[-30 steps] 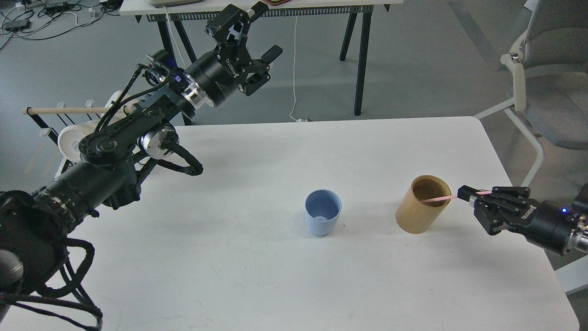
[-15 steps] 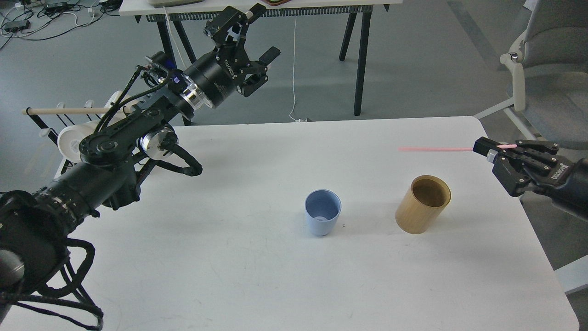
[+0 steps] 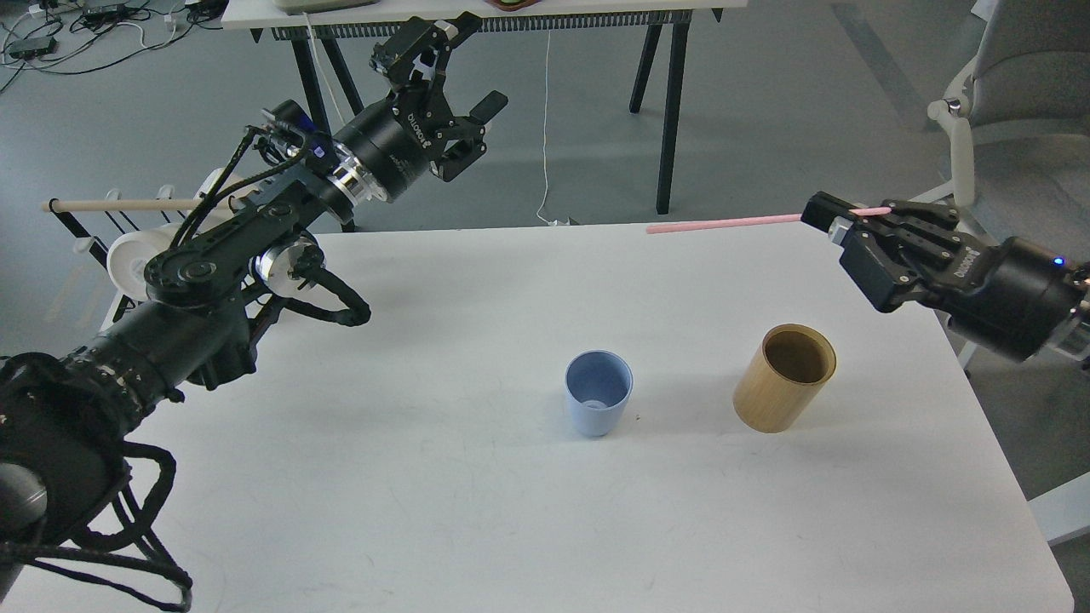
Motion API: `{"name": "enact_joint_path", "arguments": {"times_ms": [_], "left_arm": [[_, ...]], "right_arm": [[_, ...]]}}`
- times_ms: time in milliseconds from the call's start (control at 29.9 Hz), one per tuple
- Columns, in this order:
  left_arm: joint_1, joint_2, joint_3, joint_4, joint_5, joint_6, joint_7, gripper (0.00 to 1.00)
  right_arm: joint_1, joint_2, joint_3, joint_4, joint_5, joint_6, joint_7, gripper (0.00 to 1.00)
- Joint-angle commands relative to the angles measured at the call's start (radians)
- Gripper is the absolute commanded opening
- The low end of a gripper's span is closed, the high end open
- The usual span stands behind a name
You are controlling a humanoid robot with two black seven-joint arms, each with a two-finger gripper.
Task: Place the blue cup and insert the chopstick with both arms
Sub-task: 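Move the pink stick over and lower it into the blue cup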
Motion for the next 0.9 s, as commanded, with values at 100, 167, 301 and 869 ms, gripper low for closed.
{"name": "enact_joint_path", "arguments": {"times_ms": [100,167,301,869], "left_arm": [[0.012,0.006,0.0,0.0,0.0,0.0,0.0,0.96],[0.017,0.007,-0.002,0.0,0.0,0.0,0.0,0.96],[0.026,0.007,0.0,0.0,0.0,0.0,0.0,0.96],[0.029,0.003,0.0,0.0,0.0,0.0,0.0,0.96]], "right_arm": [[0.016,0.121,-0.029,-0.015,0.004,0.0,0.0,0.0],[0.03,0.115,-0.047,-0.015,-0.009,0.002,0.0,0.0],[0.033,0.112,-0.092,-0.015,-0.079,0.038,0.0,0.0],[0.018,0.113,-0.193,-0.107,-0.141,0.087,0.0,0.0]]}}
